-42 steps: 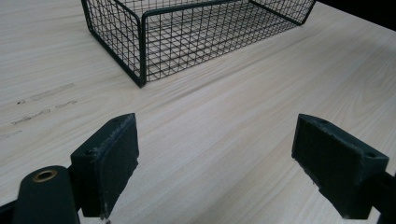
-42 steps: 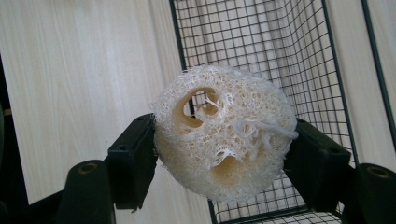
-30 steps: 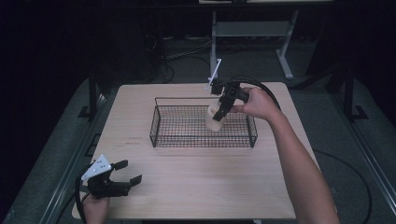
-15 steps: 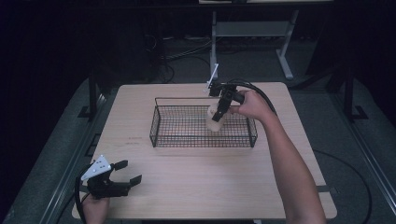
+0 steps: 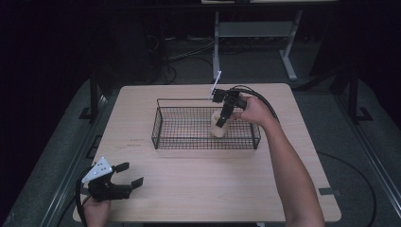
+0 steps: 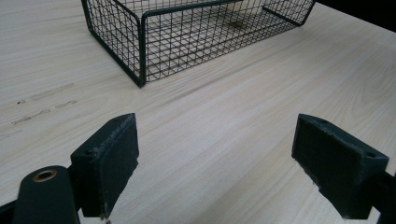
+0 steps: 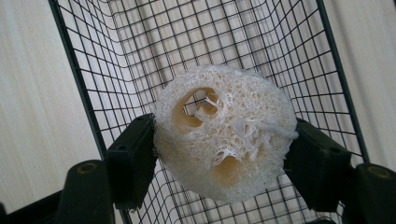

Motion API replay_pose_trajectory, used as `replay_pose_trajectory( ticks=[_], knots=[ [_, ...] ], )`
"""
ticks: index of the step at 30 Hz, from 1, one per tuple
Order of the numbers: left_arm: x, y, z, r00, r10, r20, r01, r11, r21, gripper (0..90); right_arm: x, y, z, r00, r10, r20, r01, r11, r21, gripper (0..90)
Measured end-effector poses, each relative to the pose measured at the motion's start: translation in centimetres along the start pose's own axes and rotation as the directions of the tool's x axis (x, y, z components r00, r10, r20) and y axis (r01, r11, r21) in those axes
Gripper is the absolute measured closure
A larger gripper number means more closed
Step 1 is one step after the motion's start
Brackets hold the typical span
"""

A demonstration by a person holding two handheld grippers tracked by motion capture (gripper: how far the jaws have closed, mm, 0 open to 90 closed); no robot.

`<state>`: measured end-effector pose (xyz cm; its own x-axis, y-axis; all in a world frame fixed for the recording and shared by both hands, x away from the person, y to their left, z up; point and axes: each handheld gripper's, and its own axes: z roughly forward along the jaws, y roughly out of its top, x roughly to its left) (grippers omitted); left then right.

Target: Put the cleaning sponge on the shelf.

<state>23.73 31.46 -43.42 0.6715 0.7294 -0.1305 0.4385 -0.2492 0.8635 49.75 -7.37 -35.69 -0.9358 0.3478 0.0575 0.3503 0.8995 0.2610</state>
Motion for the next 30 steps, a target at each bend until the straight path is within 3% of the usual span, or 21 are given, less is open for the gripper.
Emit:
replay_pose_trajectory(
  ticks=[3, 6, 19, 30],
  knots=[
    [0.0, 0.0, 0.0, 1.0, 0.003, 0.001, -0.003, 1.0, 0.003, 13.8, -0.1, -0.3, 0.4, 0.9999, 0.013, -0.005, -0.013, 1.0, -0.003, 30.1],
    [-0.1, 0.0, 0.1, 1.0, 0.008, 0.0, -0.008, 1.0, 0.005, 13.8, -0.2, -0.5, 1.0, 0.9999, 0.016, -0.001, -0.016, 1.0, 0.026, 30.1],
    [-0.2, 0.1, 0.1, 0.9999, 0.014, -0.006, -0.014, 0.9999, 0.004, 13.7, -0.2, -0.6, 2.6, 0.9996, 0.025, -0.012, -0.025, 0.999, 0.024, 29.7],
    [0.1, 0.0, -0.2, 0.9999, 0.004, -0.016, -0.004, 1.0, -0.005, 13.8, -0.3, -0.7, 2.6, 0.9993, 0.037, -0.01, -0.037, 0.999, 0.009, 27.7]
  ],
)
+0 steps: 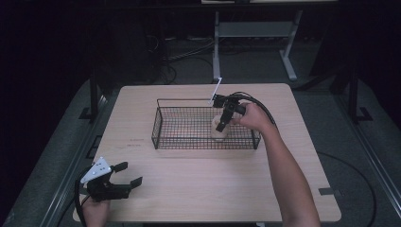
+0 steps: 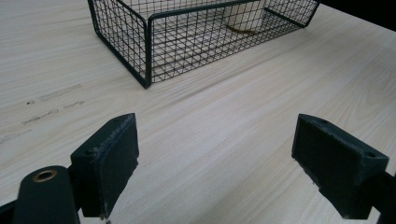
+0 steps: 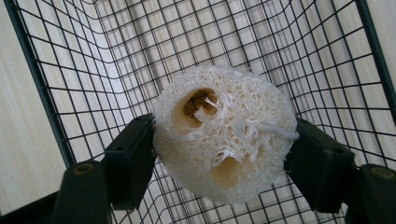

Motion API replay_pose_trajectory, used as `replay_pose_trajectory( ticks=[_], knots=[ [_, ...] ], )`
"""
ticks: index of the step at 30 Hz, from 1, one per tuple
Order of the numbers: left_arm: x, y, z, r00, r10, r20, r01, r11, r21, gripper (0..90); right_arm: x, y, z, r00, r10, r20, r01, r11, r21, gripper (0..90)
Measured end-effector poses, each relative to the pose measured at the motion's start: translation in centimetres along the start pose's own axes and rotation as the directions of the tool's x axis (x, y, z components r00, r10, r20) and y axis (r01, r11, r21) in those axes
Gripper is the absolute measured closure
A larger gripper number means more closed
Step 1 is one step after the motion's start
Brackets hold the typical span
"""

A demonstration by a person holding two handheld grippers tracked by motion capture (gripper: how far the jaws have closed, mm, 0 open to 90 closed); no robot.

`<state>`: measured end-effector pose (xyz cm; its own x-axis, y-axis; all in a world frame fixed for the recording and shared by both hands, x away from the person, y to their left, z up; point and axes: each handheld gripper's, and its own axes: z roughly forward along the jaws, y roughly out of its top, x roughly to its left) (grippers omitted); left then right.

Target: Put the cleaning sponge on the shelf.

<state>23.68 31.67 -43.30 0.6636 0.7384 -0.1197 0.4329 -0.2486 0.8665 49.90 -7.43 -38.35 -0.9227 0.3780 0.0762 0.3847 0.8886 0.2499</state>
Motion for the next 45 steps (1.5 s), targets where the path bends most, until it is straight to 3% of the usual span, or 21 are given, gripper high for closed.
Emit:
replay_pose_trajectory(
  ticks=[16, 37, 45],
  knots=[
    [-0.1, 0.1, 0.2, 0.9999, 0.013, -0.002, -0.013, 0.9999, 0.007, 13.8, 0.3, 0.2, -0.3, 0.9997, -0.01, -0.02, 0.01, 1.0, -0.017, 21.8],
    [-0.1, 0.1, 0.2, 0.9996, 0.028, -0.009, -0.028, 0.9995, 0.015, 13.7, 0.7, -0.8, -2.7, 0.9999, -0.004, 0.012, 0.004, 0.999, -0.04, 18.9],
    [-0.1, 0.0, 0.1, 0.9998, 0.018, -0.006, -0.018, 0.9998, 0.013, 13.7, 1.7, -0.3, -3.4, 0.9994, -0.02, 0.028, 0.022, 0.998, -0.061, 19.5]
  ],
)
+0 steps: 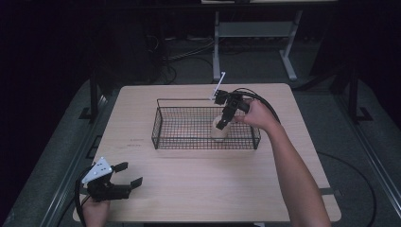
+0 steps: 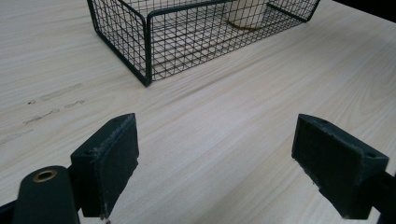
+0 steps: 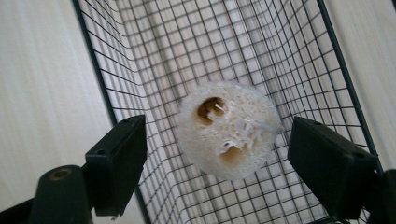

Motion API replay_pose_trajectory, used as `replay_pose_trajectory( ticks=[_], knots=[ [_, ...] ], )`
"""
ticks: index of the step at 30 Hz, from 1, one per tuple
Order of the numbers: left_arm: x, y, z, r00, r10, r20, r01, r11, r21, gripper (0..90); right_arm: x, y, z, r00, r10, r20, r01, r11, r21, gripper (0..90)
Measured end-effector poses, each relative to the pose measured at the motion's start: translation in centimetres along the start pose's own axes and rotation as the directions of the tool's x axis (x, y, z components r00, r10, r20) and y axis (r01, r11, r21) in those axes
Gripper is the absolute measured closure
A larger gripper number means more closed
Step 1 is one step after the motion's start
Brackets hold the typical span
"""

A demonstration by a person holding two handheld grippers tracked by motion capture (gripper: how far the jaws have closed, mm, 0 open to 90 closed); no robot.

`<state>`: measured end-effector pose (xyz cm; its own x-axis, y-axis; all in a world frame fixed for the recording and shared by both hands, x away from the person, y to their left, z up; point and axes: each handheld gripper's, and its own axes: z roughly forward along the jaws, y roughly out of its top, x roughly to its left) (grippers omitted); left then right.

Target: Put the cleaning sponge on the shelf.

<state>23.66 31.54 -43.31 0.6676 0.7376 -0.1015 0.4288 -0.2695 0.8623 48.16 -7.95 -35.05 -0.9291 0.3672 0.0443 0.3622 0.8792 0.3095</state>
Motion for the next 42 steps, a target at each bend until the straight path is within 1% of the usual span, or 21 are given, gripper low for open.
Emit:
replay_pose_trajectory(
  ticks=[1, 3, 4, 5, 6, 8, 9, 12, 14, 15, 17, 18, 21, 23, 24, 25, 30, 32, 33, 36, 42],
  knots=[
    [0.0, 0.0, 0.0, 1.0, 0.0, 0.0, 0.0, 1.0, 0.0, 13.7, 0.1, 0.0, -0.2, 1.0, 0.002, -0.004, -0.002, 1.0, -0.002, 19.4],
    [0.0, 0.0, 0.0, 1.0, 0.002, 0.002, -0.002, 1.0, 0.005, 13.8, 0.4, -0.1, -0.6, 0.9998, -0.008, 0.017, 0.008, 1.0, -0.004, 19.5],
    [-0.1, 0.0, 0.0, 1.0, 0.002, 0.002, -0.002, 1.0, 0.006, 13.8, 0.5, -0.1, -0.9, 0.9999, -0.005, 0.012, 0.006, 1.0, -0.016, 19.7],
    [-0.1, 0.0, 0.0, 1.0, 0.002, 0.002, -0.002, 1.0, 0.006, 13.8, 0.5, -0.1, -0.9, 0.9999, -0.005, 0.012, 0.006, 1.0, -0.016, 19.7],
    [-0.1, 0.0, 0.0, 1.0, 0.001, 0.002, -0.001, 1.0, 0.007, 13.8, 0.8, -0.2, -1.6, 0.9999, -0.007, 0.014, 0.008, 1.0, -0.024, 19.1],
    [-0.1, 0.0, 0.0, 1.0, 0.001, 0.002, -0.002, 1.0, 0.008, 13.8, 1.0, -0.3, -1.7, 0.9999, -0.009, 0.014, 0.01, 1.0, -0.03, 19.1],
    [-0.1, 0.0, 0.0, 1.0, 0.001, 0.001, -0.001, 1.0, 0.007, 13.8, 1.2, -0.3, -2.0, 0.9998, -0.016, 0.01, 0.017, 0.999, -0.033, 19.1],
    [-0.2, 0.0, 0.0, 1.0, 0.004, 0.001, -0.004, 1.0, 0.009, 13.8, 1.9, -0.5, -2.8, 0.9993, -0.027, 0.025, 0.028, 0.999, -0.035, 19.3],
    [-0.3, 0.0, 0.0, 1.0, 0.003, 0.001, -0.003, 1.0, 0.007, 13.7, 2.1, -0.5, -3.1, 0.9993, -0.027, 0.027, 0.028, 0.999, -0.039, 19.3],
    [-0.3, 0.0, 0.0, 1.0, 0.004, 0.002, -0.004, 1.0, 0.008, 13.8, 2.5, -0.7, -3.6, 0.9991, -0.035, 0.024, 0.036, 0.998, -0.045, 19.1],
    [-0.3, 0.0, 0.0, 1.0, 0.004, 0.002, -0.004, 1.0, 0.008, 13.8, 2.9, -0.7, -3.9, 0.9987, -0.046, 0.023, 0.047, 0.998, -0.047, 19.2],
    [-0.2, 0.0, 0.0, 1.0, 0.005, 0.004, -0.005, 0.9999, 0.009, 13.8, 2.9, -0.7, -3.9, 0.9987, -0.046, 0.023, 0.047, 0.998, -0.047, 19.2],
    [-0.2, 0.0, 0.1, 1.0, 0.001, 0.005, -0.001, 0.9999, 0.01, 13.8, 3.6, -0.8, -4.3, 0.9982, -0.055, 0.025, 0.056, 0.997, -0.047, 19.0],
    [-0.2, 0.0, 0.0, 1.0, 0.005, 0.004, -0.005, 1.0, 0.008, 13.8, 3.9, -0.8, -4.5, 0.998, -0.058, 0.026, 0.059, 0.997, -0.042, 18.5],
    [-0.2, 0.0, 0.0, 1.0, 0.003, 0.002, -0.003, 1.0, 0.009, 13.8, 4.4, -0.8, -4.5, 0.9968, -0.075, 0.027, 0.076, 0.996, -0.042, 18.6],
    [-0.2, 0.0, 0.0, 1.0, 0.003, 0.002, -0.003, 1.0, 0.009, 13.8, 4.4, -0.8, -4.5, 0.9968, -0.075, 0.027, 0.076, 0.996, -0.042, 18.6],
    [-0.2, 0.0, 0.0, 1.0, 0.005, 0.005, -0.005, 0.9999, 0.01, 13.7, 5.4, -0.9, -4.6, 0.9947, -0.1, 0.022, 0.102, 0.994, -0.051, 18.6],
    [-0.2, 0.0, 0.0, 1.0, 0.005, 0.004, -0.005, 0.9999, 0.009, 13.8, 5.6, -0.9, -4.6, 0.9953, -0.095, 0.019, 0.096, 0.994, -0.053, 18.5],
    [-0.2, 0.0, 0.0, 1.0, 0.005, 0.004, -0.005, 0.9999, 0.01, 13.8, 5.6, -1.0, -4.6, 0.9945, -0.103, 0.018, 0.104, 0.993, -0.055, 18.5],
    [-0.2, 0.0, 0.0, 1.0, 0.001, 0.004, -0.001, 1.0, 0.009, 13.7, 6.0, -1.1, -4.8, 0.9947, -0.101, 0.019, 0.102, 0.993, -0.053, 18.5],
    [-0.3, 0.0, 0.1, 1.0, 0.005, 0.007, -0.005, 0.9999, 0.01, 13.8, 6.4, -1.6, -5.2, 0.9944, -0.104, 0.019, 0.105, 0.992, -0.068, 18.7]
  ],
)
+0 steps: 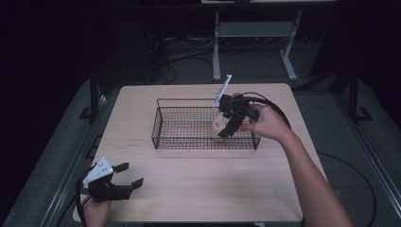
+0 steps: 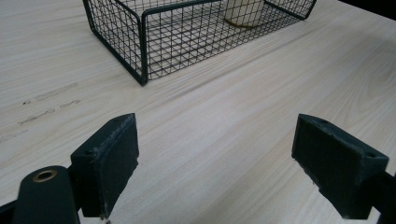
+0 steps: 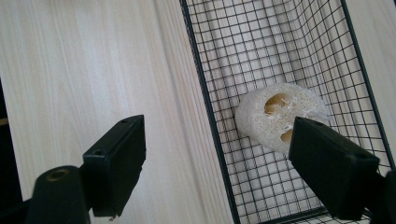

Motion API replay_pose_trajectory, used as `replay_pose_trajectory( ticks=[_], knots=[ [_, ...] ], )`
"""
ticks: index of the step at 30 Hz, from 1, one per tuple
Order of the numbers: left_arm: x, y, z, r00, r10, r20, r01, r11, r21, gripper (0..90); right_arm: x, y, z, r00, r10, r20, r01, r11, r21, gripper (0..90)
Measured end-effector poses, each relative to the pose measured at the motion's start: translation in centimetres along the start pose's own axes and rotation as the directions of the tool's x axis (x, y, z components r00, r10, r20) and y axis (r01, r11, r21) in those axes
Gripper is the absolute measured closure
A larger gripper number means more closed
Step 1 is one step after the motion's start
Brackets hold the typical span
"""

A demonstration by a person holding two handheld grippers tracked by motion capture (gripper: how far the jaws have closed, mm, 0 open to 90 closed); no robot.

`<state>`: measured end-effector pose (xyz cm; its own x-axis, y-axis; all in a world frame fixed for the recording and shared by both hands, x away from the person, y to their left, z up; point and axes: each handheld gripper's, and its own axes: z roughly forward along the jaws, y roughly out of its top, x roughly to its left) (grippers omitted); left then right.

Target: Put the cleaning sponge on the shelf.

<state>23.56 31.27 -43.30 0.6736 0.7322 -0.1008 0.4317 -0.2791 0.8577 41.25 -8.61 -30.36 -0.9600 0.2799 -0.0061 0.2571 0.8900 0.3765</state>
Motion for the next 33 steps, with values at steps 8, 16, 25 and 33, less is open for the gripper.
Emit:
replay_pose_trajectory(
  ticks=[8, 16, 25, 33],
  knots=[
    [-0.1, 0.0, 0.1, 1.0, 0.0, -0.001, 0.0, 1.0, 0.002, 13.7, 0.5, -1.1, -0.1, 1.0, 0.002, -0.006, -0.002, 1.0, 0.0, 18.5],
    [-0.1, 0.0, 0.2, 1.0, 0.003, 0.003, -0.003, 1.0, 0.007, 13.7, 0.9, -2.4, 0.0, 0.9999, 0.013, -0.003, -0.013, 1.0, 0.004, 18.5],
    [-0.1, 0.0, 0.2, 1.0, 0.008, 0.002, -0.008, 0.9999, 0.009, 13.8, 1.5, -3.8, 0.3, 0.9997, 0.022, -0.013, -0.022, 1.0, -0.003, 18.7],
    [-0.1, 0.0, 0.2, 1.0, 0.009, 0.002, -0.009, 0.9999, 0.01, 13.8, 1.8, -4.8, 0.6, 0.9993, 0.033, -0.019, -0.033, 0.999, -0.003, 18.7]
  ],
)
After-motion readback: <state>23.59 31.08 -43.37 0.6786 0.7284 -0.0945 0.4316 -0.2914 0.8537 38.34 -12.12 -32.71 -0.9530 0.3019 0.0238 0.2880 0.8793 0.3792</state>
